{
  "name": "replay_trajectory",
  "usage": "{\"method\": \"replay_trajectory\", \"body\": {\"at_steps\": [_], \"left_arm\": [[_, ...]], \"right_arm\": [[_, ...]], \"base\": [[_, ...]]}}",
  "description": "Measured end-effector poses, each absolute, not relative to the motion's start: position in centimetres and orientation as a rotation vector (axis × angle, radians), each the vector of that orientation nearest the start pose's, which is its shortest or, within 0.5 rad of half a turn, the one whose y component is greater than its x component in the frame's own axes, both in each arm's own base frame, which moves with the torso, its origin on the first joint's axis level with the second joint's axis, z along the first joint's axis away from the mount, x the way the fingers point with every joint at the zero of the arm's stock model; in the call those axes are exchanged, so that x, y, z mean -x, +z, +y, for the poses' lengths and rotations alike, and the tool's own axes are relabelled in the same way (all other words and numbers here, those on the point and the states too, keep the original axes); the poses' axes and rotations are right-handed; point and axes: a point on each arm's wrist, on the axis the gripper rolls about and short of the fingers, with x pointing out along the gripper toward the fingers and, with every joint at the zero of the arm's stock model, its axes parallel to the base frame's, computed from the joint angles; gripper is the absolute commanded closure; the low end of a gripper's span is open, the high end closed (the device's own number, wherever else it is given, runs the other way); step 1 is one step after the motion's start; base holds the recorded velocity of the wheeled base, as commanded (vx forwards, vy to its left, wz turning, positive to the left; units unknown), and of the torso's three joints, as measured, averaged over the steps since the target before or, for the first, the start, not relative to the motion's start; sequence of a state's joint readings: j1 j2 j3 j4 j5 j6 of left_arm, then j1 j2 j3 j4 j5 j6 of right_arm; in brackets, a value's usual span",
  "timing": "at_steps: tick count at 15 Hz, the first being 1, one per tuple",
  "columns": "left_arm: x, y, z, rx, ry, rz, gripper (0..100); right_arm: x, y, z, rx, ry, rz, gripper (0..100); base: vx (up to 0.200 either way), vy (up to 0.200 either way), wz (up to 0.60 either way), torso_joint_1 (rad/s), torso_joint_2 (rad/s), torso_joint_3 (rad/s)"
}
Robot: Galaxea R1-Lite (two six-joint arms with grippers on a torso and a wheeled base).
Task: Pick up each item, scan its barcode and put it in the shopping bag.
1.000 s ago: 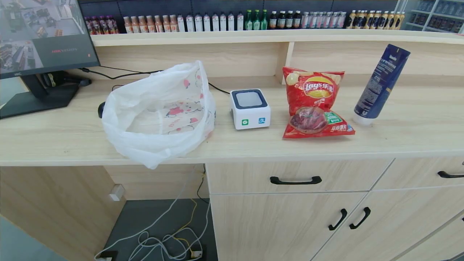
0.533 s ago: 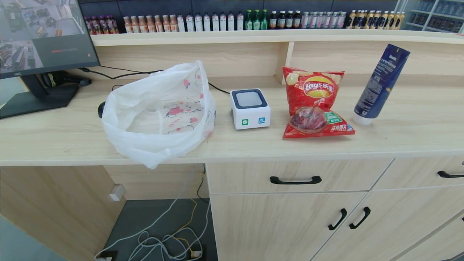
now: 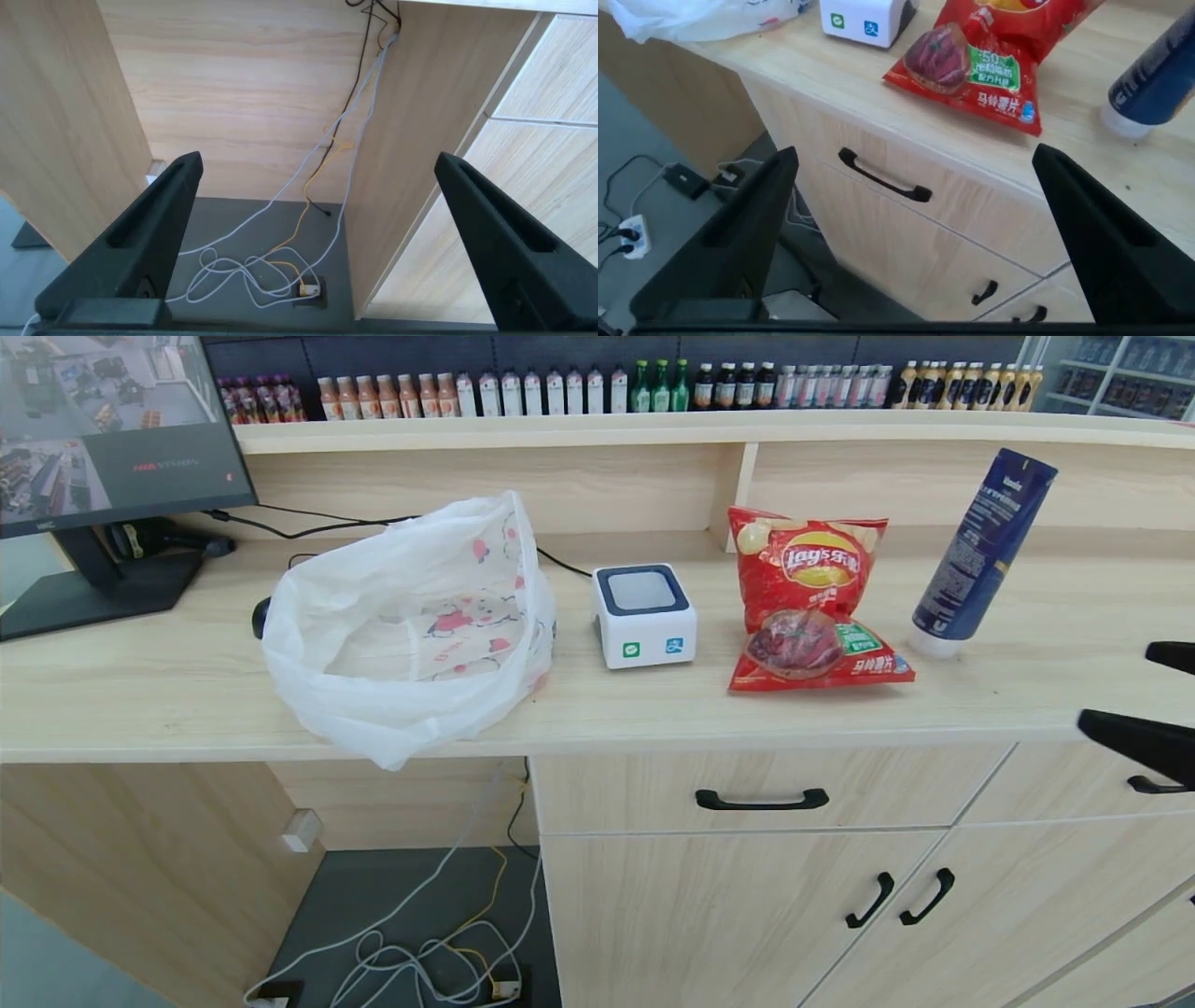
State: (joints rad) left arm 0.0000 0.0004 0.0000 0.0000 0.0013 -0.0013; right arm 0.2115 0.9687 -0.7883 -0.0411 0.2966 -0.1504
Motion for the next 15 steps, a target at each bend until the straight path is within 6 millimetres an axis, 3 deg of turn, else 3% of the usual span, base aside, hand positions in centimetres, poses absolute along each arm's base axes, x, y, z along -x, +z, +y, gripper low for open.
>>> {"method": "replay_trajectory", "body": {"at_steps": [6, 15], "left_arm": [[2.3, 7.5, 0.0, 0.001, 0.001, 0.000, 0], [2.3, 7.5, 0.0, 0.001, 0.001, 0.000, 0]], "right_arm": [[-17.8, 27.5, 6.0, 0.060, 0.504, 0.191, 0], [-23.0, 27.8, 11.7, -0.073, 0.388, 0.228, 0]], "base": [[0.000, 0.000, 0.00, 0.000, 0.00, 0.000], [0.000, 0.000, 0.00, 0.000, 0.00, 0.000]]}}
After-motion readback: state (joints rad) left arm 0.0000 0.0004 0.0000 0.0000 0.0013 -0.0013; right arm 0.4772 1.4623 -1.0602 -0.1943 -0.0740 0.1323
